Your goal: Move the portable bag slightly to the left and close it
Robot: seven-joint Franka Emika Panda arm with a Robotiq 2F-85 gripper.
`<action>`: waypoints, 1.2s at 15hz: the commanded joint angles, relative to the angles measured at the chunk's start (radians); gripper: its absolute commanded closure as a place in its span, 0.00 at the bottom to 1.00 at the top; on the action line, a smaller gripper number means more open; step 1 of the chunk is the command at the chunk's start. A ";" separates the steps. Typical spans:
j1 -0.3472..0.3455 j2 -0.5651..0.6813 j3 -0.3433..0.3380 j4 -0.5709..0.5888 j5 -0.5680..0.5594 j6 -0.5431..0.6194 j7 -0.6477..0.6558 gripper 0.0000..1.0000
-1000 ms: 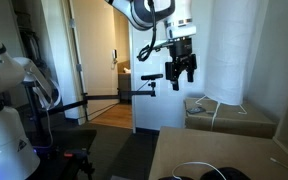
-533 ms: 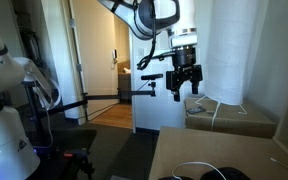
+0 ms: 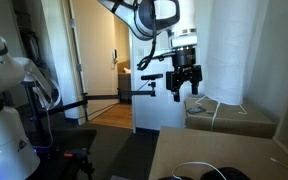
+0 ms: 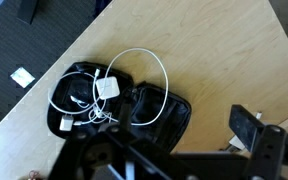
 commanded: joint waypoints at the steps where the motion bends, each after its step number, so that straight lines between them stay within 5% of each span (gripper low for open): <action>1: 0.012 0.015 -0.003 0.035 -0.011 -0.035 0.026 0.00; 18: 0.000 0.432 -0.069 0.492 0.064 -0.319 0.003 0.00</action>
